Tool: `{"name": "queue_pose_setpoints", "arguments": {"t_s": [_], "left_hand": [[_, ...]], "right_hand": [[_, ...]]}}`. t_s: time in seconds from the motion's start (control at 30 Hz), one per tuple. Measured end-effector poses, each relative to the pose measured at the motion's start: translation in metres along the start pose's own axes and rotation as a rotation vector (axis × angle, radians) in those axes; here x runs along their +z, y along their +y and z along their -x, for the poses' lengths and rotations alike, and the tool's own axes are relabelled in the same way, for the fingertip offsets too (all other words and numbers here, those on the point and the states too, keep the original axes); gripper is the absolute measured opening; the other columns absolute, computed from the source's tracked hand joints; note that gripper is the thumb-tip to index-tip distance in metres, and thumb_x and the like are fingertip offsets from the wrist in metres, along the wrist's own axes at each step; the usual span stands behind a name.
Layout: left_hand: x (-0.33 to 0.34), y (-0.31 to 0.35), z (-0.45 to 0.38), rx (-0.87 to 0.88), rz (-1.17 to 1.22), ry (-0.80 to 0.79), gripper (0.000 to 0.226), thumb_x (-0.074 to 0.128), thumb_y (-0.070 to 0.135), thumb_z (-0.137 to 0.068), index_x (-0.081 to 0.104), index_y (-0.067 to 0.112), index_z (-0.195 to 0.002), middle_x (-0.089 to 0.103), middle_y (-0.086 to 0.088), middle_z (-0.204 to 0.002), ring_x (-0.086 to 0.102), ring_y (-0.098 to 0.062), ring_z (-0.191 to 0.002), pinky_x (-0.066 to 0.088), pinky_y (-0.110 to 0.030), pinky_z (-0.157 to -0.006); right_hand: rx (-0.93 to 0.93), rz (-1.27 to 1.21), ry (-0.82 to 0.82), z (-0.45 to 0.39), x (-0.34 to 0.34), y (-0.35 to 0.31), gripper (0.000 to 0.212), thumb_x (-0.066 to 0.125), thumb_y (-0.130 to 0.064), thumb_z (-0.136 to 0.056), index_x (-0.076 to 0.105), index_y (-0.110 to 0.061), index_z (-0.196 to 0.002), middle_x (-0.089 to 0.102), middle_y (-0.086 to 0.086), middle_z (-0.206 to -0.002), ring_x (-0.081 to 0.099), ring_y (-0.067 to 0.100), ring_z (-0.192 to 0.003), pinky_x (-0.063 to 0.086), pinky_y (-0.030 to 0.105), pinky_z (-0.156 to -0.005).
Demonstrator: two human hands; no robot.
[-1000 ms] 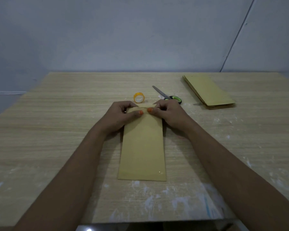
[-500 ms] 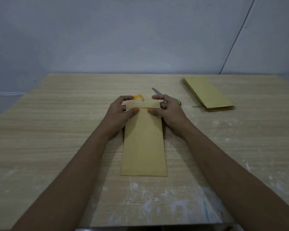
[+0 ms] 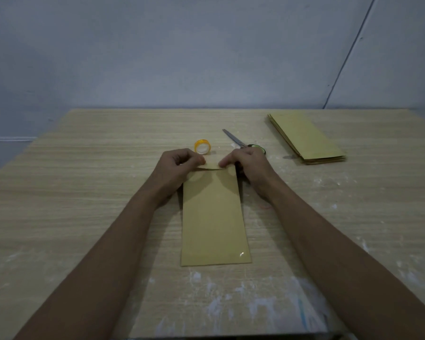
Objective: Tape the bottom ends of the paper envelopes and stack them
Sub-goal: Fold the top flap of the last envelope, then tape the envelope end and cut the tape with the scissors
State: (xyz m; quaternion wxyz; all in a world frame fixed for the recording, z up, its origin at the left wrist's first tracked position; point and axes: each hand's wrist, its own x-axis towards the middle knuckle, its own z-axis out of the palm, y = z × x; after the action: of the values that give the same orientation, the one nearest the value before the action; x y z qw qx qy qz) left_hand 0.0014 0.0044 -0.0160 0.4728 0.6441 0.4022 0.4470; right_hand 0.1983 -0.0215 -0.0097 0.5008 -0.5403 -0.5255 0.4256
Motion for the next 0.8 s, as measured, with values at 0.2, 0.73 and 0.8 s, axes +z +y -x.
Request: {"name": "queue_pose_setpoints", "arguments": {"t_s": [0.2, 0.73, 0.8], "left_hand": [[0.001, 0.000, -0.005, -0.006, -0.059, 0.018, 0.013, 0.080, 0.005, -0.080, 0.068, 0.000, -0.083, 0.069, -0.012, -0.075, 0.061, -0.010, -0.067, 0.050, -0.024, -0.064], [0.006, -0.011, -0.047, 0.164, -0.620, 0.221, 0.035, 0.070, 0.020, -0.091, 0.063, 0.011, -0.124, 0.054, -0.005, -0.115, 0.052, -0.014, -0.094, 0.038, -0.011, -0.072], [0.009, -0.011, -0.051, 0.149, -0.634, 0.215, 0.024, 0.069, 0.018, -0.091, 0.068, 0.007, -0.112, 0.063, -0.010, -0.109, 0.059, -0.019, -0.087, 0.044, -0.024, -0.076]], "right_hand": [[-0.117, 0.190, 0.095, 0.000, 0.006, 0.000, 0.021, 0.079, -0.014, -0.079, 0.071, -0.003, -0.065, 0.065, 0.002, -0.060, 0.055, 0.006, -0.055, 0.046, 0.020, -0.057], [-0.387, 0.789, 0.159, -0.021, 0.013, 0.013, 0.020, 0.077, -0.022, -0.076, 0.066, -0.016, -0.092, 0.063, -0.002, -0.087, 0.051, 0.014, -0.085, 0.041, 0.030, -0.075], [-0.406, 0.787, 0.104, -0.021, 0.014, 0.012, 0.009, 0.073, -0.017, -0.079, 0.070, -0.012, -0.087, 0.068, 0.002, -0.083, 0.060, 0.017, -0.081, 0.050, 0.036, -0.078]]}}
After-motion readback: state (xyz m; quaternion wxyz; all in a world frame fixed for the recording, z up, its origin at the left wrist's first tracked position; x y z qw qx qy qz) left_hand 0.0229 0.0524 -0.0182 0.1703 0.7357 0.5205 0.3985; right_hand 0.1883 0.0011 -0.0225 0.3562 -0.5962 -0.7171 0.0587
